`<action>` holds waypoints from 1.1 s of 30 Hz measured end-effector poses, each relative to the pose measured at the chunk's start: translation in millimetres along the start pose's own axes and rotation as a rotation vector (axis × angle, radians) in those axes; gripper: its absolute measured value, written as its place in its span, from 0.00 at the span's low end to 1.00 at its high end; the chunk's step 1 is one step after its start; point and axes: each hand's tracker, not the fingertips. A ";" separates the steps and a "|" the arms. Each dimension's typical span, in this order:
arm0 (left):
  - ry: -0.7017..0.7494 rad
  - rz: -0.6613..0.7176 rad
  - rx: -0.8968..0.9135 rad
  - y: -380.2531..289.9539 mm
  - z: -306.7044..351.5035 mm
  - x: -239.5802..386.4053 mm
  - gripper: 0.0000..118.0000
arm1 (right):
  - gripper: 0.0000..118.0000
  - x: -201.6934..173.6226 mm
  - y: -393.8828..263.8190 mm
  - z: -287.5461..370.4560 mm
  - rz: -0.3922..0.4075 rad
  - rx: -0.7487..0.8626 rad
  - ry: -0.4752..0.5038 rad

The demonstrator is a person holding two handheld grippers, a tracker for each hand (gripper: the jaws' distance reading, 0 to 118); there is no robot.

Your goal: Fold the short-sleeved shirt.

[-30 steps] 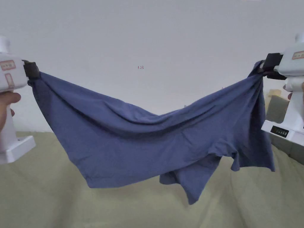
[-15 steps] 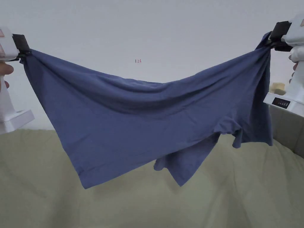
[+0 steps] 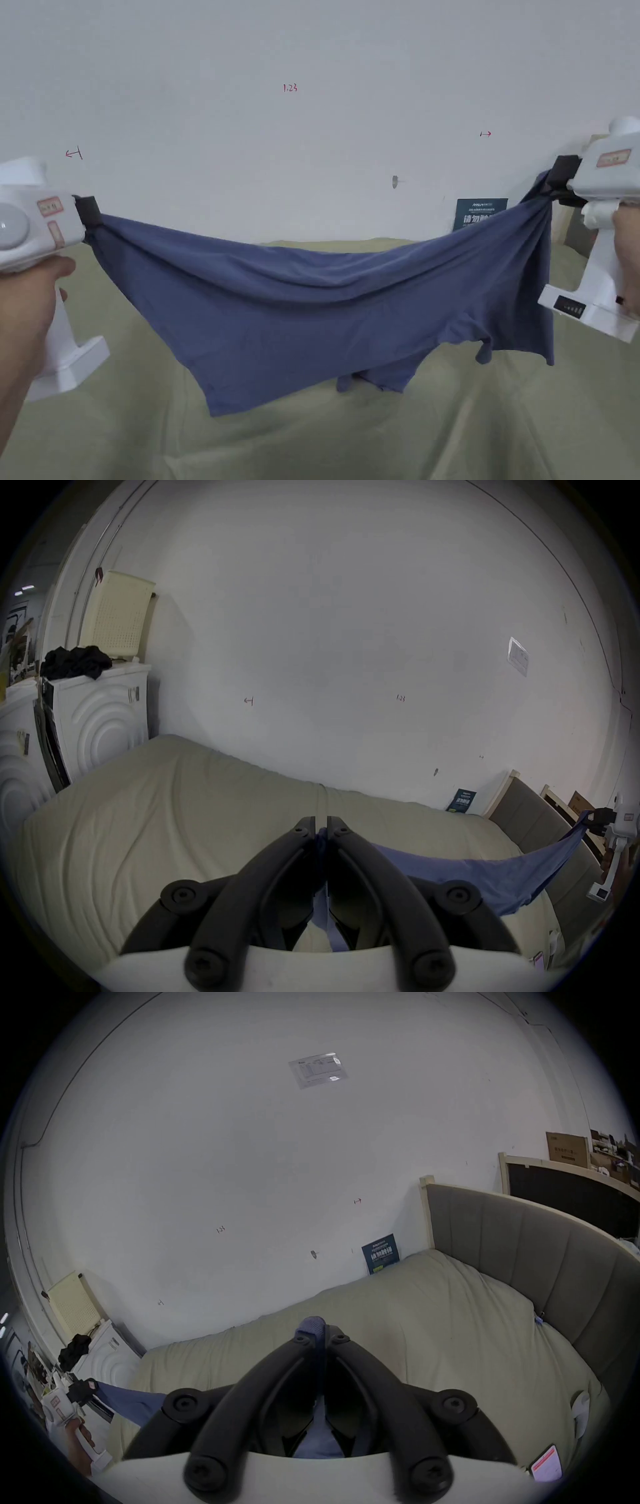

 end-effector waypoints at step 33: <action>0.005 0.033 -0.395 -319.9 311.5 -129.4 0.22 | 0.38 158.1 -380.4 280.1 0.051 -0.341 -0.130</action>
